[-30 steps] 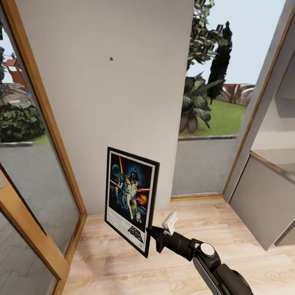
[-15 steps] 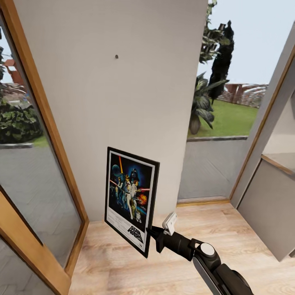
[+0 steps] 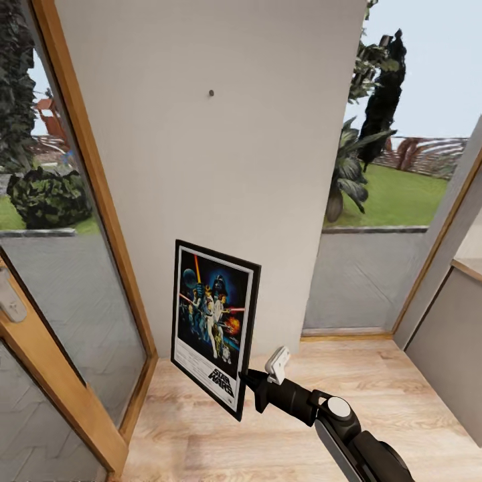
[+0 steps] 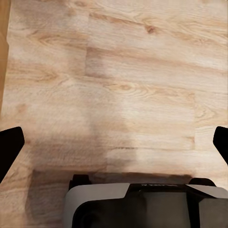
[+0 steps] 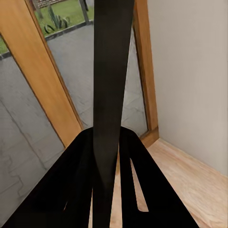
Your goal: Pick up the poster from the kitchen countertop and hang it on one of the wall nails in the kitchen.
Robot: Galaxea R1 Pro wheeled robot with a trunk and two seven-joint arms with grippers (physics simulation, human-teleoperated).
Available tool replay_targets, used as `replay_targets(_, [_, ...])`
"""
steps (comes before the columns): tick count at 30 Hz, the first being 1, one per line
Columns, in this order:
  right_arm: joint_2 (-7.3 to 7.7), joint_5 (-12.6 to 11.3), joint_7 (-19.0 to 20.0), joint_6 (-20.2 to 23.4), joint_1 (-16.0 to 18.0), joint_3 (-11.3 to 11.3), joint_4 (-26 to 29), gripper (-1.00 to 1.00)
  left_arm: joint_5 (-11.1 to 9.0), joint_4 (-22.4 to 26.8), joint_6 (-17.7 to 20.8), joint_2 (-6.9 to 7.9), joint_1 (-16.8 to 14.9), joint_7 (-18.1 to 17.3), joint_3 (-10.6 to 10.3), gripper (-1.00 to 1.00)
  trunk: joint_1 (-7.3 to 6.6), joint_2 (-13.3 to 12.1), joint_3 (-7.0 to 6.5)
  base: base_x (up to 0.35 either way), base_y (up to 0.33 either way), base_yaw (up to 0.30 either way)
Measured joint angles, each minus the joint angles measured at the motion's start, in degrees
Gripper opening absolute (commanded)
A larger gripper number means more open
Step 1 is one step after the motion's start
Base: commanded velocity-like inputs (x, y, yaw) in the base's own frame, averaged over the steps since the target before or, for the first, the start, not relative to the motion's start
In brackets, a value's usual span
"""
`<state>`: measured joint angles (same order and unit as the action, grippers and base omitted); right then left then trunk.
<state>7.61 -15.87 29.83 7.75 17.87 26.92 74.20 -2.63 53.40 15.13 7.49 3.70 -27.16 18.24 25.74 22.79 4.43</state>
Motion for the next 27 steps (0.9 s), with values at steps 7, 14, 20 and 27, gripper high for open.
replay_targets(7, [0.0, 0.0, 0.0, -0.02, 0.0, 0.0, 0.0, -1.0, 0.01, 0.0, 0.03, 0.0, -0.01, 0.02, -0.05, 1.0, 0.0, 0.0, 0.0, 0.006, -0.007, 0.02])
replay_targets(14, [0.0, 0.0, 0.0, -0.02, 0.0, 0.0, 0.0, -1.0, 0.01, -0.01, -0.01, 0.0, -0.01, 0.02, 0.0, 1.0, -0.01, 0.0, 0.0, 0.087, -0.106, 0.002])
replay_targets(20, [0.0, 0.0, 0.01, -0.07, 0.0, 0.0, 0.0, -1.0, 0.01, 0.0, -0.01, 0.0, 0.0, -0.03, 0.02, 1.0, -0.01, 0.0, 0.0, 0.077, -0.02, 0.0])
replay_targets(27, [0.0, 0.0, 0.0, -0.07, 0.0, -0.01, 0.0, -1.0, -0.01, 0.01, 0.0, 0.0, 0.01, -0.04, 0.09, 1.0, -0.03, 0.01, 0.0, 0.268, 0.044, 0.0])
